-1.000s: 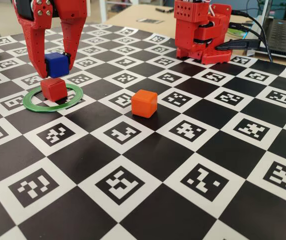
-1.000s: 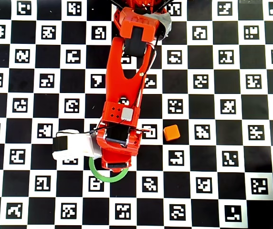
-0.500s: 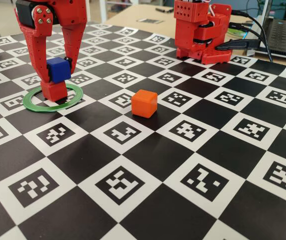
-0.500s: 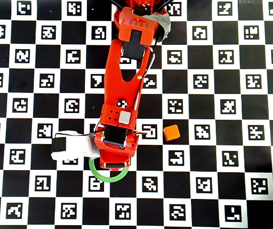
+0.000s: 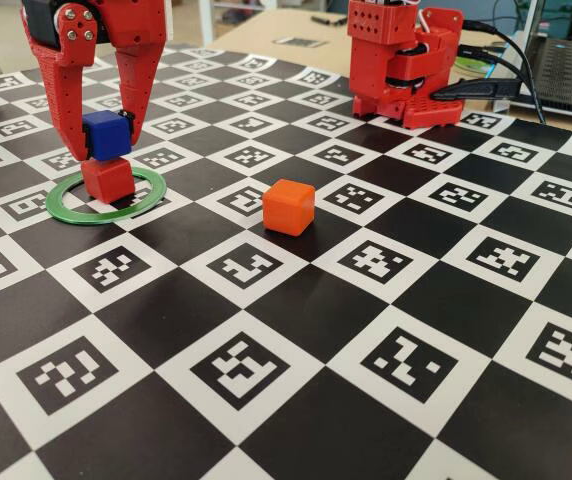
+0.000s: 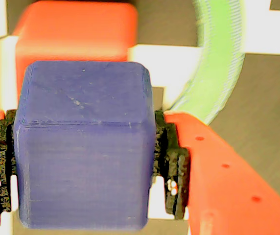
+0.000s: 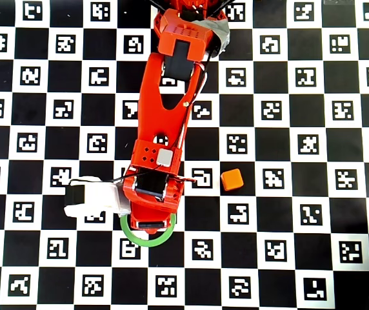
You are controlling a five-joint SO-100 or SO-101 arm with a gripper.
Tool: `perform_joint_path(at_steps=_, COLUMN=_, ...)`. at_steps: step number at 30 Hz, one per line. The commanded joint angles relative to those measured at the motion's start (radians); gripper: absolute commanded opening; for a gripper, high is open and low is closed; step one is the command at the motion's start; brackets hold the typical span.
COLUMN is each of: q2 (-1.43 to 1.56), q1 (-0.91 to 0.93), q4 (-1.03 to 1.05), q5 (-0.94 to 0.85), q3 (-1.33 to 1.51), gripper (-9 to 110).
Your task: Grab the red cube then put it in the green circle then put the blue cube on top and finally the orange cube on top
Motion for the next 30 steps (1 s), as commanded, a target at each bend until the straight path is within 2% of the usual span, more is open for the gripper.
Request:
perform_joint_path(at_steps=1, q2=0.034, q1=0.015, q4=-0.009, q5=-0.005, q3=-0.109, gripper=13)
perform_joint_path(at_steps=13, q2=0.021, q1=0.018, q4=-0.002, q5=-0.005, q3=-0.12, gripper=14)
perform_joint_path(at_steps=22, q2=0.035, q1=0.031, q4=0.009, q5=0.008, q3=-0.114, gripper=38)
perform_joint_path(at_steps=30, q2=0.15, q1=0.031, q4=0.133, q5=0.035, q3=-0.11, gripper=46)
